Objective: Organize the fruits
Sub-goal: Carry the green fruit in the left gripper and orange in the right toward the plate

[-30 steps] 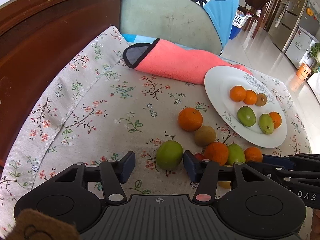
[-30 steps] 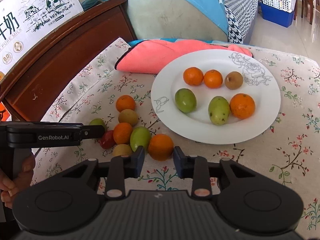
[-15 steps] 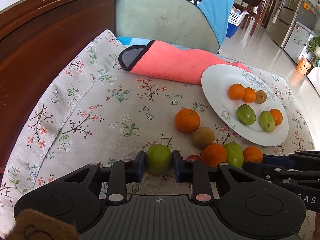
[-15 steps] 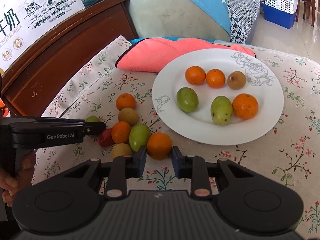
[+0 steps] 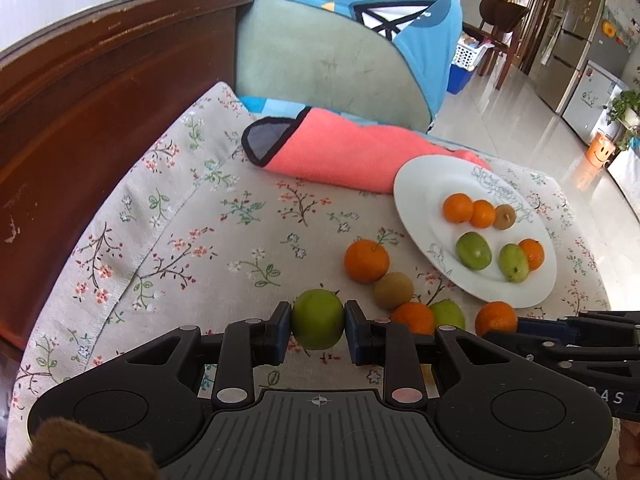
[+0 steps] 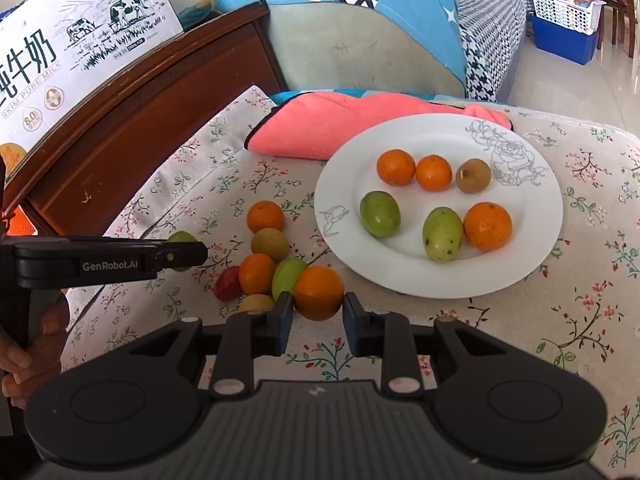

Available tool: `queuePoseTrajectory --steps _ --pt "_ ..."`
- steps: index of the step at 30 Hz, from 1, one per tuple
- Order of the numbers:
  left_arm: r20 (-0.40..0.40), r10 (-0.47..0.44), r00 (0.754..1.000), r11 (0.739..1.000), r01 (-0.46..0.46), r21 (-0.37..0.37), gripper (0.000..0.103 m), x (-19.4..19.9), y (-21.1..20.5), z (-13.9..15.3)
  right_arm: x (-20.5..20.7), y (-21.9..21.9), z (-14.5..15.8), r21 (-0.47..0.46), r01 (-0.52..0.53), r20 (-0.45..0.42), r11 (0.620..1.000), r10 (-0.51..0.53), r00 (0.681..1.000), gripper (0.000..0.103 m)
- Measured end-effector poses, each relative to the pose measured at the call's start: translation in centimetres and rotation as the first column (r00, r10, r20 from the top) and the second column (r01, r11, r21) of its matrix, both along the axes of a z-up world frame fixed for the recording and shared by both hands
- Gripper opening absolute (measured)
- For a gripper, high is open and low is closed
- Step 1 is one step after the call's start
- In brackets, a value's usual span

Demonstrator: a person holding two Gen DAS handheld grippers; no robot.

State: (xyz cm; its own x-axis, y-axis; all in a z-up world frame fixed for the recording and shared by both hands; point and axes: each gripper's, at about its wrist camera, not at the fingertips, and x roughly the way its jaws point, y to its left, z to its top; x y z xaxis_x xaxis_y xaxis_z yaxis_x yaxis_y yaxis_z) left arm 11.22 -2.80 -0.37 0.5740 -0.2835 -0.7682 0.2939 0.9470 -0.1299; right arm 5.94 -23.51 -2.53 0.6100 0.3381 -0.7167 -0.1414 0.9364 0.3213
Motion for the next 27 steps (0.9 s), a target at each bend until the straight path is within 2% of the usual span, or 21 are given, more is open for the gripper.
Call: queuePoseTrajectory --steps 15,27 --pt "0.067 -0.016 0.998 1.000 0.016 0.000 0.026 -0.6 -1.5 2.4 -0.3 -1.2 1.9 0.008 0.020 0.052 1.000 -0.020 0.998 0.027" --pt "0.116 -0.075 0.990 0.994 0.083 -0.066 0.026 0.3 -4.6 5.2 0.2 -4.7 4.6 0.028 0.086 0.116 0.996 -0.089 0.989 0.027"
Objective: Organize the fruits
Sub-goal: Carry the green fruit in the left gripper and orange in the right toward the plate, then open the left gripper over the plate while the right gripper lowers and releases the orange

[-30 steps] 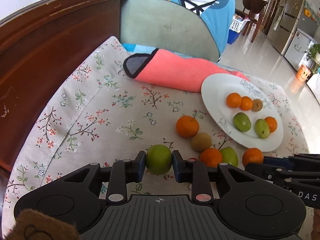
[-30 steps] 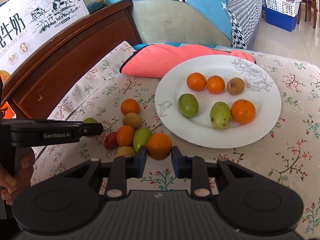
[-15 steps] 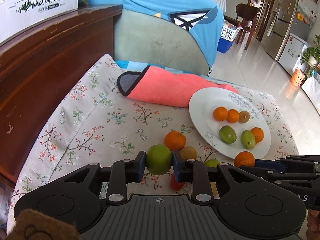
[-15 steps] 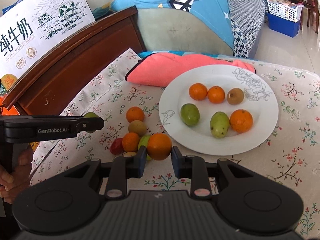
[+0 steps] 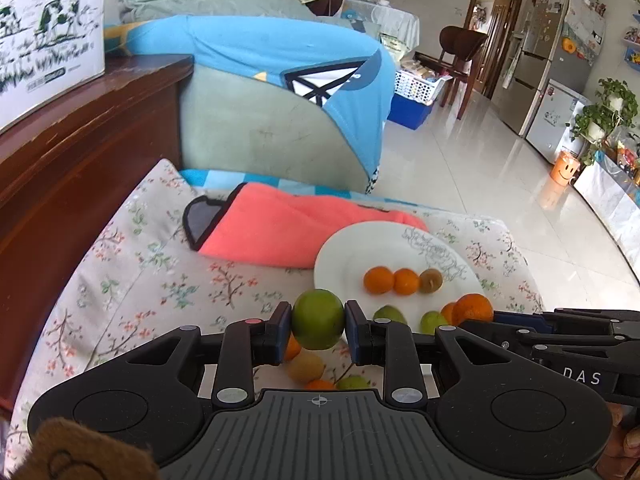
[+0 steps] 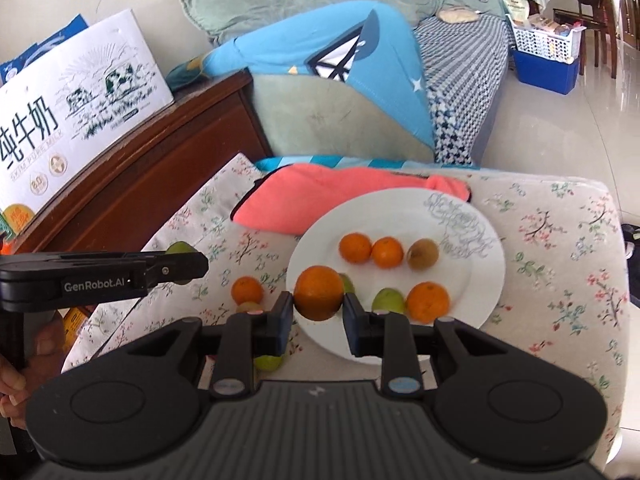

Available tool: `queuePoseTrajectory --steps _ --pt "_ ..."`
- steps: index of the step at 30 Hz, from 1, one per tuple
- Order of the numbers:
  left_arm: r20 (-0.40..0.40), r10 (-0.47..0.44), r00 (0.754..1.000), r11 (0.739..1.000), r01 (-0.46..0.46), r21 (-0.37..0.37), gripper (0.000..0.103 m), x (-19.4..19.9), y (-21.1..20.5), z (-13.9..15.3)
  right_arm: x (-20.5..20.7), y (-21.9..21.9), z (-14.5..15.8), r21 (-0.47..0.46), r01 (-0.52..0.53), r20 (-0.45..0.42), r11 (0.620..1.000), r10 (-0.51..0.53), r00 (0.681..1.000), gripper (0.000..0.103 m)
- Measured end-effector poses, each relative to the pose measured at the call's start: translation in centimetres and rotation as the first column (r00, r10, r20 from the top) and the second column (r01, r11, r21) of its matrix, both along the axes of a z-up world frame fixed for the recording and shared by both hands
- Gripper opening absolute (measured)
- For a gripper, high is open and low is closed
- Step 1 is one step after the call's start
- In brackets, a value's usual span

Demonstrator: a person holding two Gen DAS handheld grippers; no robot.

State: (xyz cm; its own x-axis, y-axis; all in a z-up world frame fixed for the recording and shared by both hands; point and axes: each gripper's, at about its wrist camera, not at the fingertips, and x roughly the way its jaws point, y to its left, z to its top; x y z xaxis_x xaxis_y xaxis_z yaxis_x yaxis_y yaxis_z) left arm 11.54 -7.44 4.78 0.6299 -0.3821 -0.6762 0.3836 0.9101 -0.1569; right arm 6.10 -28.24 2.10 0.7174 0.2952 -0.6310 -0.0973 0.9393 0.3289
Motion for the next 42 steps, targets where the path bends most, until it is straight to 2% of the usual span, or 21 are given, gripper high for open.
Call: queuePoseTrajectory --steps 5,15,32,42 --pt "0.005 -0.001 1.000 1.000 0.001 -0.009 0.026 1.1 -1.1 0.2 0.7 -1.4 0.2 -0.020 0.014 0.000 1.000 -0.014 1.000 0.027" --pt "-0.018 -0.014 1.000 1.000 0.014 0.013 0.026 2.6 -3.7 -1.3 2.8 -4.4 -0.1 -0.051 0.053 -0.015 0.997 -0.053 0.998 0.027" --pt "-0.102 0.035 0.994 0.999 -0.032 0.038 0.026 5.4 -6.4 -4.7 5.1 -6.3 -3.0 -0.037 0.097 -0.109 0.995 -0.100 0.989 0.027" --pt "-0.097 0.043 0.994 0.999 -0.041 0.022 0.031 5.4 -6.9 -4.2 6.1 -7.4 -4.0 0.020 0.150 -0.144 0.988 -0.146 0.979 0.030"
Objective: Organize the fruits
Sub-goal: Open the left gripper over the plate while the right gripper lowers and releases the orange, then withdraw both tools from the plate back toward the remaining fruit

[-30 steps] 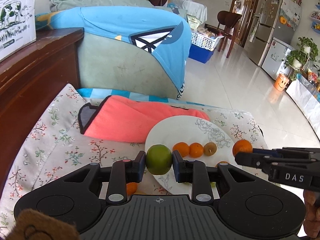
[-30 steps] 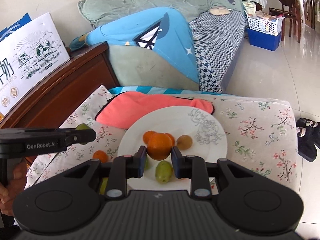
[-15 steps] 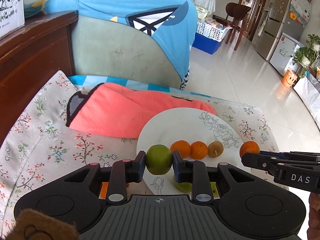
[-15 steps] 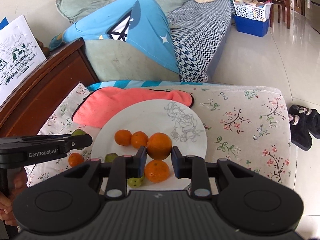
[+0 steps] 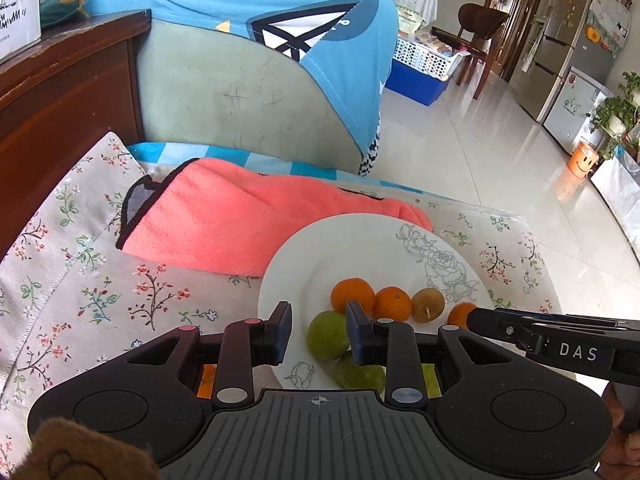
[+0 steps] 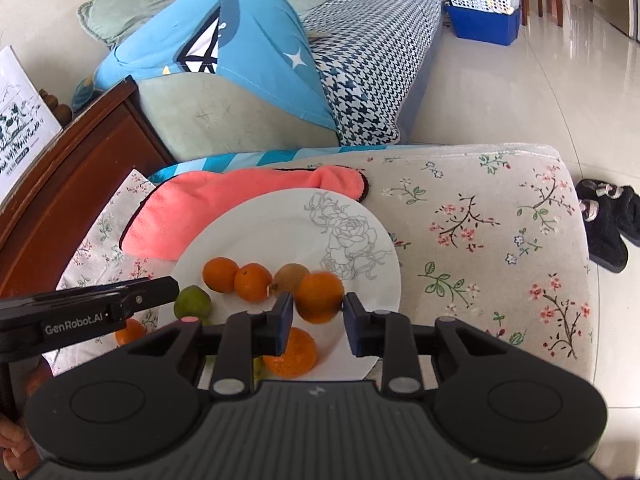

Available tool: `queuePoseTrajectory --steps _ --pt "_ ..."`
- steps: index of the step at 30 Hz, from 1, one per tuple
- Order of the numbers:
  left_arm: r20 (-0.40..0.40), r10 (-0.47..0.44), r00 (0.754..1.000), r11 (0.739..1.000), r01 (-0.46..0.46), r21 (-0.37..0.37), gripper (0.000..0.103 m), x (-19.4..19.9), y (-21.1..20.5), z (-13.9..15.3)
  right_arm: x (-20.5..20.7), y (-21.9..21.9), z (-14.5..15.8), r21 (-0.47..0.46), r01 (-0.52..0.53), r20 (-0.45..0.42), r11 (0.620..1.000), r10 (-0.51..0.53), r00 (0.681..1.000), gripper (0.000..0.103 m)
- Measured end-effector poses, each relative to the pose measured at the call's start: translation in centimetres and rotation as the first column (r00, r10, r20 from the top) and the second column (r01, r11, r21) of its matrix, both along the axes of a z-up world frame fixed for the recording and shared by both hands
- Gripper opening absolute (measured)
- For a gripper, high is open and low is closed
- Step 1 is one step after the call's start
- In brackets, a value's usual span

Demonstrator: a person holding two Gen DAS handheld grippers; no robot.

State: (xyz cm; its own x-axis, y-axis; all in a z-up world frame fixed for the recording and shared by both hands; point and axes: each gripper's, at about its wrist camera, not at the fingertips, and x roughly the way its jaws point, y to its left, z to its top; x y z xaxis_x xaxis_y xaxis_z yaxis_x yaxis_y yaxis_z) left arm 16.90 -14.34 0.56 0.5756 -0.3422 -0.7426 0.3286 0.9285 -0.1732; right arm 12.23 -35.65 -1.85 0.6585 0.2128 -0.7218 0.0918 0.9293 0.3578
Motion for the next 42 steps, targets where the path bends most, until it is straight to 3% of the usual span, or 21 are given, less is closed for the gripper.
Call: queuePoseTrajectory --steps 2,10,21,30,42 --pt "0.011 0.009 1.000 1.000 -0.009 -0.003 0.044 -0.1 0.1 0.4 -0.1 -0.1 0.2 0.010 0.006 0.008 1.000 -0.006 1.000 0.030" --pt "0.041 0.043 0.998 0.999 -0.043 0.006 0.063 -0.6 1.6 2.6 -0.7 0.5 1.7 -0.005 -0.013 0.047 1.000 0.014 0.999 0.030" --pt "0.098 0.029 0.995 0.994 -0.039 0.099 0.067 -3.3 4.1 4.4 -2.5 2.5 3.1 -0.001 -0.065 0.079 0.998 0.065 0.995 0.030" --pt "0.056 0.107 0.993 0.990 -0.112 0.092 0.070 -4.3 7.5 4.1 -4.5 5.5 3.2 -0.013 -0.165 0.082 0.986 0.165 0.983 0.030" --pt "-0.018 0.080 0.997 0.986 -0.076 0.151 0.070 -4.9 10.0 1.5 -6.8 10.1 1.6 0.003 -0.305 0.028 0.952 0.305 0.952 0.030"
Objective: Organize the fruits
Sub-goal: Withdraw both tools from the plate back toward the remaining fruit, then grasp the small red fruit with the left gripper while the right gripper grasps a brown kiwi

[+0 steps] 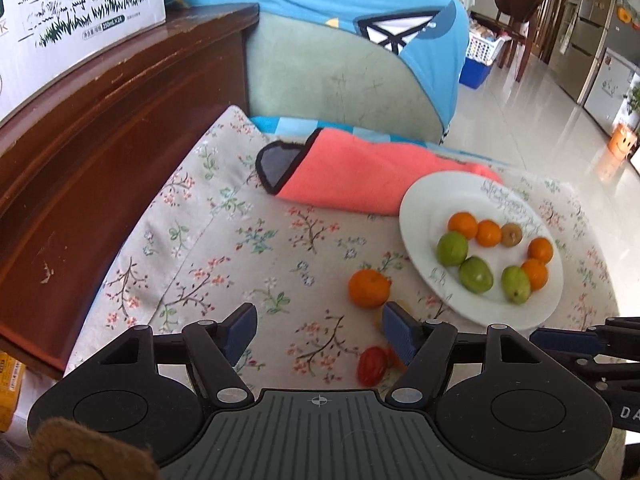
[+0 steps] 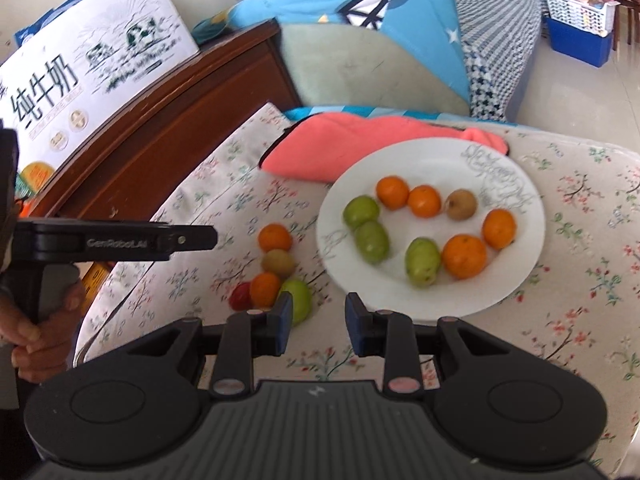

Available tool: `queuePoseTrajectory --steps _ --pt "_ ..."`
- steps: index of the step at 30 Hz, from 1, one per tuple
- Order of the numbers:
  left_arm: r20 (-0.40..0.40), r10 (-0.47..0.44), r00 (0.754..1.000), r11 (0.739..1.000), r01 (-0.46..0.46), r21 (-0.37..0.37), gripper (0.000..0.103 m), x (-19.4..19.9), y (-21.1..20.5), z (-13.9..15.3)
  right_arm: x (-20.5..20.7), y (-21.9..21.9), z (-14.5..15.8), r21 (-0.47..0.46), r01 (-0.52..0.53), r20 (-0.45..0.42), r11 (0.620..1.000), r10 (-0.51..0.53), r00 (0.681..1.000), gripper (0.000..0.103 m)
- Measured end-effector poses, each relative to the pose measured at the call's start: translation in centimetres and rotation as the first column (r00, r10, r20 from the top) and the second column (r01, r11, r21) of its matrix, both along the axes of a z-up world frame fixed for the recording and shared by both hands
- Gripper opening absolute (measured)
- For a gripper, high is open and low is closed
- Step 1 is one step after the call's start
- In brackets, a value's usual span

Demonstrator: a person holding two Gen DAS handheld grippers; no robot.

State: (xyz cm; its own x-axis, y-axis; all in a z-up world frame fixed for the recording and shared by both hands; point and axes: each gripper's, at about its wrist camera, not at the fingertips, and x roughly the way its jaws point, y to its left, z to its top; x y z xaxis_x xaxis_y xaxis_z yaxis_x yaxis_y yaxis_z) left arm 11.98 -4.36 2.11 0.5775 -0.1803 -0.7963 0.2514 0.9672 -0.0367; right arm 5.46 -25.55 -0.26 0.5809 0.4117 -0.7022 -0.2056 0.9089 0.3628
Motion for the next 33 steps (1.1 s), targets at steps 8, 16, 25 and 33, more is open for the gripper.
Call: queuePoseTrajectory --steps 8,16,25,33 --pt "-0.025 -0.003 1.000 1.000 0.003 0.023 0.072 -0.1 1.0 -1.0 -0.4 3.8 -1.7 -0.032 -0.100 -0.043 0.994 0.099 0.994 0.031" --pt "-0.012 -0.035 0.999 0.997 0.035 0.073 0.072 -0.8 1.6 -1.7 0.5 5.1 -2.5 -0.052 -0.086 -0.054 0.995 0.083 0.995 0.031" --pt "-0.006 -0.054 0.999 0.996 0.054 0.069 0.074 -1.1 2.0 -1.9 1.3 6.4 -3.4 -0.087 -0.071 -0.062 0.994 0.066 0.996 0.031" --pt "0.004 -0.104 0.995 0.991 0.104 0.081 0.074 -1.6 1.7 -2.2 1.3 6.4 -3.4 -0.103 -0.078 -0.051 0.992 0.073 0.996 0.026"
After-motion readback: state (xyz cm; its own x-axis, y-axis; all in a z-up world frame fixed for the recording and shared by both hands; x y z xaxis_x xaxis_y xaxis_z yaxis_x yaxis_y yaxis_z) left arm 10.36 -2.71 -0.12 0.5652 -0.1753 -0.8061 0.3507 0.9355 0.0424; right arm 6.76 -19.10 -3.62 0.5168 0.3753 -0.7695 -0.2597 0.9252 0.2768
